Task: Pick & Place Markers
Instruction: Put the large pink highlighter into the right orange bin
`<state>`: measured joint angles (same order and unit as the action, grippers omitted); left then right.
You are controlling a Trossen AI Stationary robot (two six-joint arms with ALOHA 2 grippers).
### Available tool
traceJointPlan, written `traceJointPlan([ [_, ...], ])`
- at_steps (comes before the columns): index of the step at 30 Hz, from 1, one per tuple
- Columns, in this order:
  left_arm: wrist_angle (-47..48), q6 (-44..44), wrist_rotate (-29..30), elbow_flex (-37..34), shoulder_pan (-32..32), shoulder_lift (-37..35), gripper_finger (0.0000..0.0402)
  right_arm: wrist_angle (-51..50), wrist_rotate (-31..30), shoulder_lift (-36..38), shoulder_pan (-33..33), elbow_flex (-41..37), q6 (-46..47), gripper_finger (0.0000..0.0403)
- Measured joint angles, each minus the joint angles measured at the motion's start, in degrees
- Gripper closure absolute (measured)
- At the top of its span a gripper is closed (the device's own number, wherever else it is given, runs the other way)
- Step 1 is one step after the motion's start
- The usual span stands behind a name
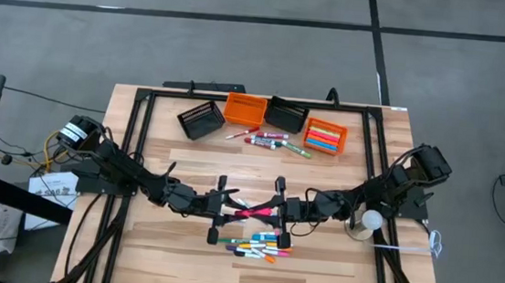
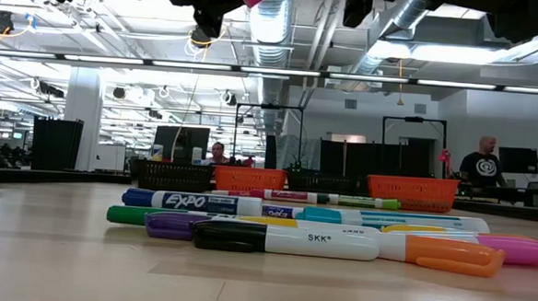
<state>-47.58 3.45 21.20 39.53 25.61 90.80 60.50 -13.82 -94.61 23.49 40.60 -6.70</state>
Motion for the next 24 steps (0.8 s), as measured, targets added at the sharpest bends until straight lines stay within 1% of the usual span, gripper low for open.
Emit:
traceJointPlan([
  [4, 0.46, 0.7, -0.37, 0.02, 0.0, 0.0, 0.0296, -0.06, 0.17, 0.0, 0.0, -0.02, 0.59, 0.0333],
  [9, 2.43, 0.04, -0.58, 0.02, 0.0, 0.0, 0.0263, -0.1, 0.15, 0.0, 0.04, -0.04, 0.48, 0.0355],
  [13, 2.81, -0.54, -0.43, 0.02, 0.0, 0.0, 0.0241, -0.02, 0.15, 0.0, 0.07, -0.04, 0.43, 0.0355],
  [15, 3.19, -0.71, -0.35, 0.02, 0.0, -0.04, 0.0233, -0.1, 0.04, 0.12, 0.1, -0.04, 0.43, 0.0348],
  [19, 9.15, -2.35, 0.06, 0.0, 0.0, -2.23, 0.0226, -1.27, -1.12, 1.43, 0.59, -0.04, 0.24, 0.0343],
  [22, 13.86, -3.47, 0.0, 0.0, 0.02, -5.28, 0.0225, -3.76, -1.74, 3.47, 1.11, -0.04, 0.02, 0.035],
  [24, 17.01, -4.58, 0.02, 0.0, 0.06, -7.86, 0.0225, -5.79, -3.52, 5.02, 1.71, -0.04, -0.62, 0.0354],
])
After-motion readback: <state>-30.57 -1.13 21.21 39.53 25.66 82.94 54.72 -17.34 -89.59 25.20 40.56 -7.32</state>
